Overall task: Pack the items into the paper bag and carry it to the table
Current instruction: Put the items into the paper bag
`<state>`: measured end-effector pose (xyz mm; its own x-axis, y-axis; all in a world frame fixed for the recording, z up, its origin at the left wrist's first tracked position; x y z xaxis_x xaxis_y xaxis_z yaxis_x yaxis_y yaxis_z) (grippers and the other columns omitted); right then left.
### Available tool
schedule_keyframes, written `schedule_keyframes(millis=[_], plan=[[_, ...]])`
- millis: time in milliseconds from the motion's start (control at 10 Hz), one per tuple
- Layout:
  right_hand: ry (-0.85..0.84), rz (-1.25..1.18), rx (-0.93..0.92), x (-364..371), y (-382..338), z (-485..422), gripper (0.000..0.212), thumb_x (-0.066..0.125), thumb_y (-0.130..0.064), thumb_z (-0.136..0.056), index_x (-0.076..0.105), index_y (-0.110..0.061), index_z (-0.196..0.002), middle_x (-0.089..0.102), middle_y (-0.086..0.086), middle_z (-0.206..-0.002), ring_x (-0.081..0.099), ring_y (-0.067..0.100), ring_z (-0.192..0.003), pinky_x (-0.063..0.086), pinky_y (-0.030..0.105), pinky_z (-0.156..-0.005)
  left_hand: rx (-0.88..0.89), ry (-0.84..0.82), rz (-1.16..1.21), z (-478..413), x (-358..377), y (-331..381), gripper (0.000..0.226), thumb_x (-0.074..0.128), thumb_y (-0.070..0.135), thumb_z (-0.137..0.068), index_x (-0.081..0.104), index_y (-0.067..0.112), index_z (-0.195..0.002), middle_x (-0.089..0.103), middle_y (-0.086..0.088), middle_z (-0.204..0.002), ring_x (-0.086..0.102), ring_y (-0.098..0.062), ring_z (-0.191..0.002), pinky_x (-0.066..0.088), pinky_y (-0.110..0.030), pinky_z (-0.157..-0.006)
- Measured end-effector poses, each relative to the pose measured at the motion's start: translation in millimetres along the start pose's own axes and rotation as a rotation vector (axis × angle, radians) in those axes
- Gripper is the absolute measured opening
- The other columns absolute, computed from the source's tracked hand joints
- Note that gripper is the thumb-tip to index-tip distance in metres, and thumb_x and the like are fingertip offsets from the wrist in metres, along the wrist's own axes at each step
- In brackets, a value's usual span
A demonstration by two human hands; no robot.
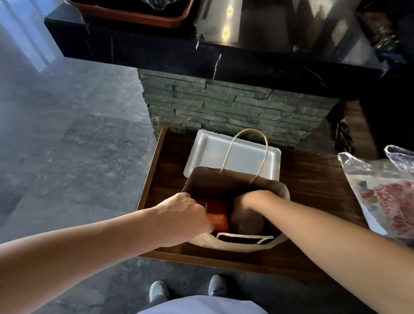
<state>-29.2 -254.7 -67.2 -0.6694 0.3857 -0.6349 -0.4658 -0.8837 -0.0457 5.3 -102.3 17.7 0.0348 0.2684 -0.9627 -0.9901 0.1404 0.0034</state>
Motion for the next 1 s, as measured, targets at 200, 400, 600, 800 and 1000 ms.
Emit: schedule_keyframes(millis=[200,400,600,800,1000], plan=[[0.053,-0.072,0.044,-34,4,39,0.046,0.068,-0.043,-0.062,0.061,-0.017,-0.100,0.063,0.005,-0.089,0.064,0.027,-0.083,0.055,0.035,-0.072,0.037,0.015,-0.012,-1,0,11,0.023,0.070,0.016,-0.084,0.063,0.027,-0.103,0.072,-0.001,-0.085,0.069,-0.027,-0.082,0.054,-0.041,-0.081],[0.130,0.072,-0.010,-29,14,47,0.040,0.069,-0.025,-0.063,0.064,-0.017,-0.102,0.064,0.010,-0.102,0.063,0.029,-0.088,0.058,0.036,-0.071,0.082,-0.052,-0.022,8,8,24,0.021,0.067,0.016,-0.082,0.063,0.025,-0.100,0.072,-0.003,-0.084,0.067,-0.029,-0.081,0.051,-0.040,-0.081],[0.069,0.131,-0.015,7,5,25,0.058,0.069,-0.031,-0.080,0.051,-0.016,-0.133,0.059,0.013,-0.128,0.060,0.033,-0.112,0.050,0.037,-0.083,0.111,-0.053,-0.030,9,10,40,0.017,0.064,0.012,-0.083,0.064,0.022,-0.096,0.072,-0.004,-0.081,0.068,-0.030,-0.080,0.048,-0.038,-0.080],[0.017,0.058,-0.024,24,5,13,0.037,0.062,-0.022,-0.088,0.059,-0.012,-0.123,0.063,0.014,-0.122,0.063,0.031,-0.107,0.045,0.032,-0.076,0.098,-0.030,-0.013,9,7,36,0.018,0.066,0.014,-0.083,0.066,0.023,-0.099,0.073,-0.003,-0.083,0.069,-0.029,-0.082,0.049,-0.038,-0.081],[-0.053,0.123,-0.022,16,11,15,0.040,0.058,-0.013,-0.091,0.056,-0.011,-0.130,0.059,0.013,-0.130,0.058,0.031,-0.116,0.046,0.033,-0.089,0.091,-0.012,-0.004,9,8,35,0.020,0.068,0.016,-0.083,0.065,0.023,-0.101,0.073,-0.002,-0.082,0.069,-0.028,-0.079,0.050,-0.038,-0.081]])
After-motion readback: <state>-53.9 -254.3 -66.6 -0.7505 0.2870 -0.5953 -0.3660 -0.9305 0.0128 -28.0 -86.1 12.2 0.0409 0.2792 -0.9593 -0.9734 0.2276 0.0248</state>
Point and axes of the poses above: each hand's wrist, its own z-axis away from the middle knuckle, its own x-axis out of the palm, y = z × x, the point moved 6 cm from there along -z, towards the middle knuckle
